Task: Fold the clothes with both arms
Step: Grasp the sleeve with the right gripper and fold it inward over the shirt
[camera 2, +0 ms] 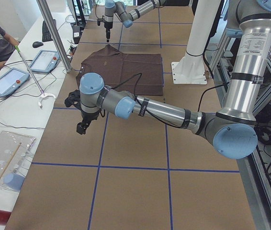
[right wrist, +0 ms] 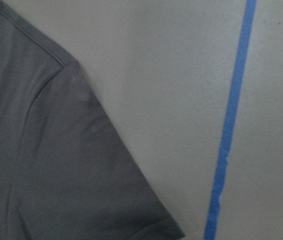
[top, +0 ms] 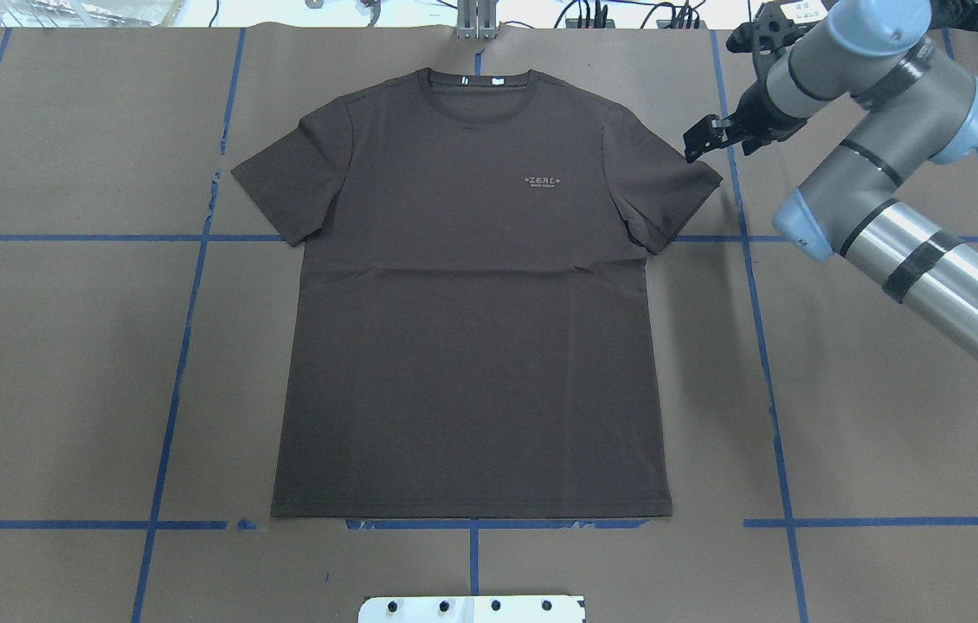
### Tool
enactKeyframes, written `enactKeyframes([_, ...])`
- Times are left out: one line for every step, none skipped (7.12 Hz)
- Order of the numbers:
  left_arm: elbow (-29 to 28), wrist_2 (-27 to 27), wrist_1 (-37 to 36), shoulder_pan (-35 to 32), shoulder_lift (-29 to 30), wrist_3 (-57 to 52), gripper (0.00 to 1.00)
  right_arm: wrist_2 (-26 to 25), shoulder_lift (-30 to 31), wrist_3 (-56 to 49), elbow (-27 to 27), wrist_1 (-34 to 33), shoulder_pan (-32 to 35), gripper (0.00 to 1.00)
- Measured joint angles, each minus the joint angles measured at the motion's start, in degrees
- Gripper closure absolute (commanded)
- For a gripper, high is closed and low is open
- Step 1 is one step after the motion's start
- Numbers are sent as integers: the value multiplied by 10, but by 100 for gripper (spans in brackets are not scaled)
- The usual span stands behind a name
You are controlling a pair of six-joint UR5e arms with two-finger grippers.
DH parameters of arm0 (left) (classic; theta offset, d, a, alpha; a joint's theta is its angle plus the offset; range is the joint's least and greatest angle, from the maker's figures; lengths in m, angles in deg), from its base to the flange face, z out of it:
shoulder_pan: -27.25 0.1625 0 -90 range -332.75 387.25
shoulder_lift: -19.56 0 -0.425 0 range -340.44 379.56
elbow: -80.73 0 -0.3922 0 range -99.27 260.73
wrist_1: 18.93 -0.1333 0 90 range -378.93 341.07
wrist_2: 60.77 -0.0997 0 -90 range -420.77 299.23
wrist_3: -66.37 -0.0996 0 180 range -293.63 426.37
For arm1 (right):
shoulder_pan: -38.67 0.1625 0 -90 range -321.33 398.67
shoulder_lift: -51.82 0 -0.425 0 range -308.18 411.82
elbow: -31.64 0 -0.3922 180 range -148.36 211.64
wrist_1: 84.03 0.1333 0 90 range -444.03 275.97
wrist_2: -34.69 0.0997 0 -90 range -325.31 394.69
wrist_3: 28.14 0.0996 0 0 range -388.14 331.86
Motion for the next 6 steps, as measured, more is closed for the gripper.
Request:
enactKeyframes([0,0,0,0,3,0,0,-15,-3,11,12,11,-12,1])
enactKeyframes([1,0,0,0,5,0,0,-21,-3,15,20,14,-17,1])
enactKeyframes([2,1,-1,0,6,0,0,-23,-2,16,28,14,-18,5])
enactKeyframes([3,7,-1,0,6,0,0,-24,0,15,35,14,-18,21])
enactKeyframes([3,15,-2,0,7,0,0,-24,0,15,39,14,-19,43])
enactKeyframes([2,20,-2,0,7,0,0,-25,-1,15,41,13,-19,66])
